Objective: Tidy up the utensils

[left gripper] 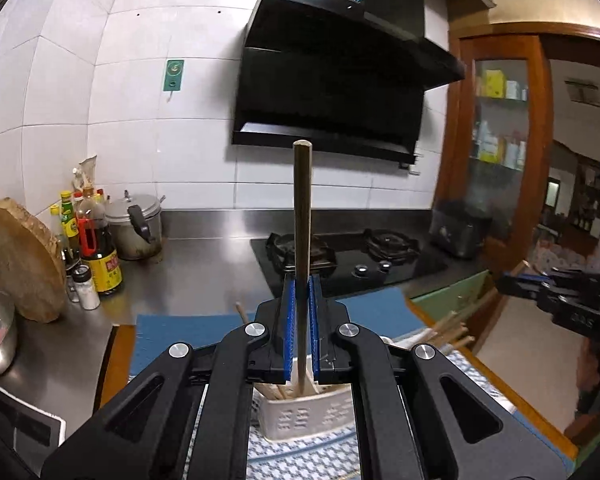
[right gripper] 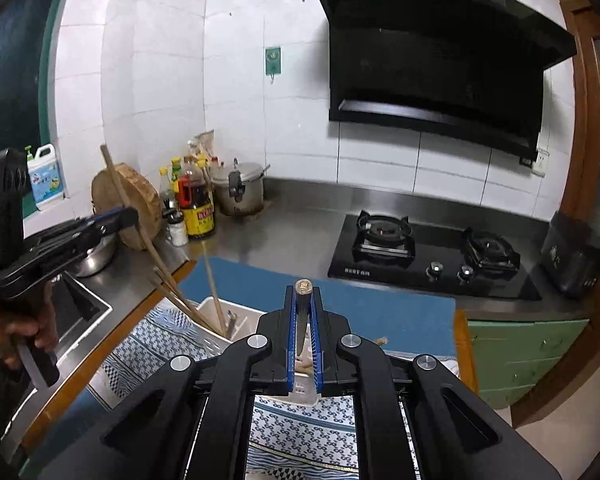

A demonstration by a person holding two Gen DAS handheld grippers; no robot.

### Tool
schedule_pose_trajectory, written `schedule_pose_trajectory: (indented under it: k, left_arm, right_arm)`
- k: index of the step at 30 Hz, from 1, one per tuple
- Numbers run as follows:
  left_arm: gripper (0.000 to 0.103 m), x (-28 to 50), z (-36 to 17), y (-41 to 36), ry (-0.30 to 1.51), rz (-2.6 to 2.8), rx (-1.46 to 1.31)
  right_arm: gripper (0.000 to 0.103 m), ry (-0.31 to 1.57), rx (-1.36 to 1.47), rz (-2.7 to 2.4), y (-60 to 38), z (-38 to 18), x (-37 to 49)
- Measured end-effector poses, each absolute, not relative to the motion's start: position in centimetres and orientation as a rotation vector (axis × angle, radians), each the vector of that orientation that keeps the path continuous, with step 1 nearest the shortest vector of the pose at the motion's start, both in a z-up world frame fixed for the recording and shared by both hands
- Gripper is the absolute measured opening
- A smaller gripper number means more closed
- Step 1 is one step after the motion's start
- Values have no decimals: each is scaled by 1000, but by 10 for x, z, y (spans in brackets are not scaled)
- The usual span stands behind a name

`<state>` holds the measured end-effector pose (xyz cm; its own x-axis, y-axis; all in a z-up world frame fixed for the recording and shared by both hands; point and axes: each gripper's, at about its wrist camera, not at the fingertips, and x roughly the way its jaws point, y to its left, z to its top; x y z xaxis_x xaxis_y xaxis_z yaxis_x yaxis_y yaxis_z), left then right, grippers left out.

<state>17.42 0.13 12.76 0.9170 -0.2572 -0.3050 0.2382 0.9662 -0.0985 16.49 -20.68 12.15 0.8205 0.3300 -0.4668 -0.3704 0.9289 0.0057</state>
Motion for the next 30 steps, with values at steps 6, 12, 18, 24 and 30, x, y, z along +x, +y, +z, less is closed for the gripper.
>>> schedule_pose_trajectory:
  k: [6, 12, 18, 24, 30]
  left_arm:
    - [5, 203, 104, 4, 396, -254, -86]
    - [8, 216, 85, 8, 457, -260, -93]
    - [28, 209, 83, 10, 455, -263, -86]
    - [59, 186, 84, 14, 422, -266, -86]
    - [71, 156, 81, 11, 411, -263, -48]
  right_arm:
    - [7, 544, -95, 376, -202, 101, 181]
    - [7, 591, -85, 380, -198, 87, 195]
    - [10, 609, -85, 377, -193, 74, 198]
    - [29, 571, -74, 377, -192, 76, 179]
    - [50, 547, -60, 382, -192, 70, 153]
